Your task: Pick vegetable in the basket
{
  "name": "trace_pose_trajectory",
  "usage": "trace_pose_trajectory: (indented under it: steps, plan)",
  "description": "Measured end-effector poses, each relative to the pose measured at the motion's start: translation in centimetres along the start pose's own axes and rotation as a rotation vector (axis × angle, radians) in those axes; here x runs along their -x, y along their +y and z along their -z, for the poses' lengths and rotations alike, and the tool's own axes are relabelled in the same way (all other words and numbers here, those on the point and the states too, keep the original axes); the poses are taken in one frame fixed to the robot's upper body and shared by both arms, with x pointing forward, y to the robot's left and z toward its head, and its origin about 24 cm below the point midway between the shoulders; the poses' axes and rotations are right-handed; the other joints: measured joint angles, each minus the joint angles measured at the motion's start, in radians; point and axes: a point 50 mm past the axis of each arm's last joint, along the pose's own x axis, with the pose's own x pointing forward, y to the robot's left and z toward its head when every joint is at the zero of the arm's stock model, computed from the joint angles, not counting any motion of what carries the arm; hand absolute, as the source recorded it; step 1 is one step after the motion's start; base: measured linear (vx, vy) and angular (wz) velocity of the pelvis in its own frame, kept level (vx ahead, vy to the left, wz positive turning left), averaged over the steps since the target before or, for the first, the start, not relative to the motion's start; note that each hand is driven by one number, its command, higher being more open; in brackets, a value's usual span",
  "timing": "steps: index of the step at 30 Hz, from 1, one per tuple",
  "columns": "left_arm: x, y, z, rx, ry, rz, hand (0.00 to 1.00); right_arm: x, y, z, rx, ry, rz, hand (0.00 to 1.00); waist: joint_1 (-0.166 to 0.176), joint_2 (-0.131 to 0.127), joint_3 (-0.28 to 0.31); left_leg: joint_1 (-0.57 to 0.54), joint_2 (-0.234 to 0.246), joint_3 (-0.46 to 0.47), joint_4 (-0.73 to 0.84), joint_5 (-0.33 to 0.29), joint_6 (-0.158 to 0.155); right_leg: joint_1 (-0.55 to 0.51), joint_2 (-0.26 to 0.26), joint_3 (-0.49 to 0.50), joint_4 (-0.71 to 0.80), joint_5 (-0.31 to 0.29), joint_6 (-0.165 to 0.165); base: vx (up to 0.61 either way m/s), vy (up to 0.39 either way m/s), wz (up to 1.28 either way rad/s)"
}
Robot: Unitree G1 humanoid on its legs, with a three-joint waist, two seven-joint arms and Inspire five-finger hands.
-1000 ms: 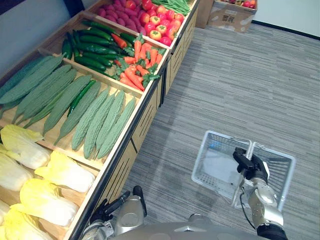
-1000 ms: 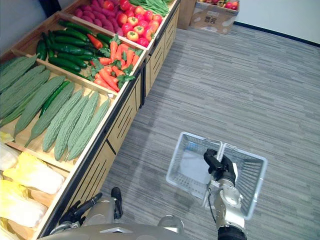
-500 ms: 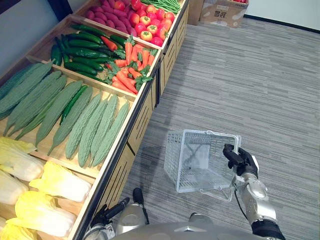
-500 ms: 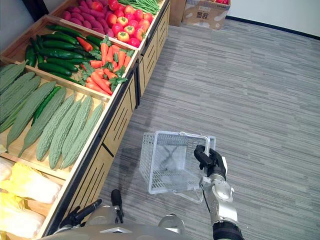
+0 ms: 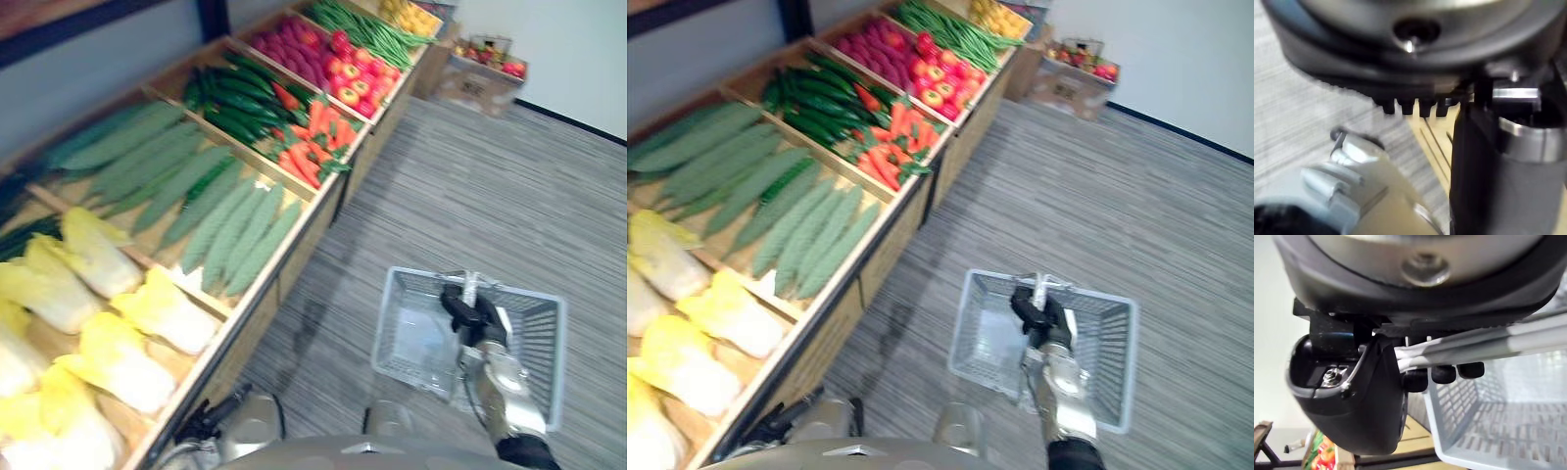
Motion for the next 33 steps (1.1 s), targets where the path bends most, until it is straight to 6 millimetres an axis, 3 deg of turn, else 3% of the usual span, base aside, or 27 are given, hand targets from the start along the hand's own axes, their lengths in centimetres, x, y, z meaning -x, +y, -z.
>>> trace_pose_trajectory:
  steps: [1, 3, 5, 7, 8, 9, 10, 12, 13, 14, 17, 21, 24, 25, 26, 27, 28, 30, 32, 33]
  plan:
    - [0.0, -0.3, -0.1, -0.001, -0.006, -0.005, 1.0, -0.1, -0.1, -0.3, -0.002, -0.01, -0.005, 0.0, -0.013, 0.016, 0.0, -0.017, 0.0, -0.046, 0.012, 0.001, 0.003, -0.001, 0.019, 0.004, -0.085, -0.039, -0.006, -0.02, -0.12, 0.73]
    - [0.0, 0.0, -0.3, 0.001, -0.023, -0.033, 1.0, -0.3, -0.1, -0.6, -0.005, -0.017, -0.003, 0.0, -0.02, 0.033, 0.003, -0.033, 0.001, -0.116, 0.014, 0.003, 0.004, -0.013, 0.056, 0.063, -0.195, -0.044, -0.004, 0.01, -0.139, 0.77]
    - [0.0, 0.9, -0.6, 0.015, -0.037, -0.078, 1.0, -0.3, -0.5, -0.7, -0.008, -0.02, 0.006, 0.0, -0.022, 0.049, 0.01, -0.049, -0.003, -0.233, 0.015, 0.009, -0.016, -0.029, 0.105, 0.184, -0.32, -0.022, 0.032, 0.03, -0.24, 0.96]
    - [0.0, 1.9, -1.2, -0.003, -0.055, -0.108, 1.0, -0.2, -1.0, -0.7, -0.016, -0.021, 0.018, 0.0, -0.044, 0.039, 0.007, -0.074, -0.028, -0.334, 0.013, 0.016, -0.054, -0.017, 0.127, 0.275, -0.383, -0.007, 0.058, 0.06, -0.389, 1.61]
    - [0.0, 2.5, -1.8, -0.015, -0.075, -0.127, 1.0, -0.1, -1.4, -0.6, -0.02, -0.021, 0.03, 0.0, -0.048, 0.016, -0.003, -0.096, -0.051, -0.392, 0.006, 0.026, -0.092, 0.002, 0.128, 0.314, -0.414, -0.008, 0.056, 0.06, -0.449, 1.81]
    - [0.0, 2.7, -2.2, -0.013, -0.086, -0.134, 1.0, 0.0, -1.6, -0.5, -0.021, -0.02, 0.036, 0.0, -0.048, 0.002, -0.007, -0.101, -0.065, -0.421, 0.004, 0.028, -0.112, 0.009, 0.122, 0.321, -0.419, -0.01, 0.098, 0.05, -0.486, 1.84]
    - [-0.2, 2.0, -2.3, 0.002, -0.087, -0.131, 1.0, 0.2, -2.8, -0.5, -0.009, -0.017, 0.065, 0.0, -0.041, 0.025, -0.008, -0.096, -0.047, -0.496, -0.022, 0.042, -0.149, 0.012, 0.142, 0.245, -0.379, -0.041, 0.102, 0.04, -0.481, 1.44]
    - [0.0, 0.9, -0.6, 0.012, -0.044, -0.115, 1.0, 0.3, -3.2, -1.1, -0.001, -0.039, 0.067, 0.0, -0.025, 0.063, -0.029, -0.091, 0.009, -0.537, -0.074, 0.083, -0.18, 0.011, 0.18, 0.143, -0.325, -0.066, 0.067, 0.05, -0.482, 1.22]
    - [0.1, 0.7, 0.0, 0.016, -0.03, -0.113, 1.0, 0.3, -3.0, -1.3, 0.001, -0.049, 0.056, 0.0, -0.022, 0.065, -0.03, -0.086, 0.019, -0.551, -0.099, 0.095, -0.194, 0.01, 0.187, 0.123, -0.308, -0.078, 0.056, 0.02, -0.37, 0.92]
    - [0.3, 0.4, 0.8, 0.024, -0.009, -0.105, 1.0, 0.4, -2.7, -1.7, -0.002, -0.069, 0.039, 0.0, -0.015, 0.061, -0.032, -0.069, 0.039, -0.578, -0.157, 0.123, -0.215, 0.005, 0.195, 0.09, -0.288, -0.094, 0.04, 0.01, -0.307, 0.81]
    - [0.7, -0.1, 2.2, 0.051, 0.027, -0.098, 1.0, 0.2, -2.2, -2.9, -0.013, -0.114, 0.018, 0.0, -0.01, 0.049, -0.039, -0.06, 0.077, -0.605, -0.268, 0.182, -0.234, -0.011, 0.21, 0.036, -0.26, -0.123, 0.011, 0.02, -0.202, 0.53]
    - [0.7, 0.8, 1.9, 0.051, 0.013, -0.122, 1.0, 0.2, -1.8, -2.6, -0.025, -0.105, 0.007, 0.0, -0.011, 0.016, -0.058, -0.061, 0.093, -0.625, -0.325, 0.224, -0.254, -0.025, 0.224, 0.012, -0.223, -0.149, -0.003, 0.05, -0.125, 0.32]
    - [0.6, 1.0, 1.3, 0.048, -0.015, -0.123, 1.0, 0.3, -1.4, -1.4, -0.067, -0.062, 0.009, 0.0, -0.019, -0.007, -0.072, -0.065, 0.091, -0.517, -0.369, 0.31, -0.209, -0.015, 0.201, -0.023, -0.228, -0.151, -0.008, 0.01, -0.03, 0.48]
    - [0.6, 0.9, 1.1, 0.044, -0.023, -0.119, 1.0, 0.3, -1.4, -0.9, -0.075, -0.042, 0.011, 0.0, -0.023, -0.01, -0.072, -0.059, 0.093, -0.454, -0.39, 0.336, -0.18, -0.003, 0.188, -0.042, -0.233, -0.151, -0.009, -0.04, 0.012, 0.76]
    - [0.6, 0.8, 1.0, 0.035, -0.028, -0.11, 1.0, 0.3, -1.6, 0.0, -0.081, -0.007, 0.021, 0.0, -0.041, -0.008, -0.073, -0.058, 0.106, -0.298, -0.412, 0.356, -0.122, 0.014, 0.16, -0.096, -0.243, -0.151, -0.011, -0.05, 0.021, 0.87]
    - [0.5, 0.9, 0.9, 0.031, -0.029, -0.11, 1.0, 0.3, -1.7, 0.5, -0.085, 0.011, 0.028, 0.0, -0.046, -0.009, -0.073, -0.059, 0.111, -0.227, -0.408, 0.354, -0.095, 0.023, 0.149, -0.119, -0.245, -0.151, -0.011, -0.07, 0.028, 1.05]
    - [0.3, 0.7, 0.6, 0.023, -0.026, -0.104, 1.0, 0.6, -2.2, 1.6, -0.089, 0.056, 0.051, 0.0, -0.052, -0.018, -0.066, -0.059, 0.138, -0.06, -0.388, 0.353, -0.078, 0.047, 0.12, -0.156, -0.253, -0.151, -0.011, -0.04, 0.038, 0.93]
    - [0.3, 0.6, 0.7, -0.019, -0.015, -0.099, 1.0, 1.5, -3.4, 3.4, -0.084, 0.116, 0.093, 0.0, -0.067, -0.01, -0.068, -0.039, 0.139, 0.135, -0.291, 0.347, -0.083, 0.098, 0.067, -0.208, -0.295, -0.141, 0.006, -0.04, 0.114, 0.83]
    - [0.3, 0.5, 0.8, -0.04, -0.011, -0.093, 1.0, 1.8, -3.5, 4.1, -0.077, 0.143, 0.094, 0.0, -0.07, -0.007, -0.067, -0.044, 0.11, 0.172, -0.213, 0.264, -0.098, 0.102, 0.034, -0.207, -0.324, -0.125, 0.035, -0.02, 0.252, 0.28]
    - [0.3, 0.7, 0.7, -0.046, -0.012, -0.094, 1.0, 1.9, -3.2, 4.6, -0.085, 0.162, 0.09, 0.0, -0.065, -0.003, -0.064, -0.05, 0.089, 0.179, -0.222, 0.261, -0.095, 0.101, 0.028, -0.19, -0.346, -0.113, 0.055, -0.01, 0.294, 0.09]
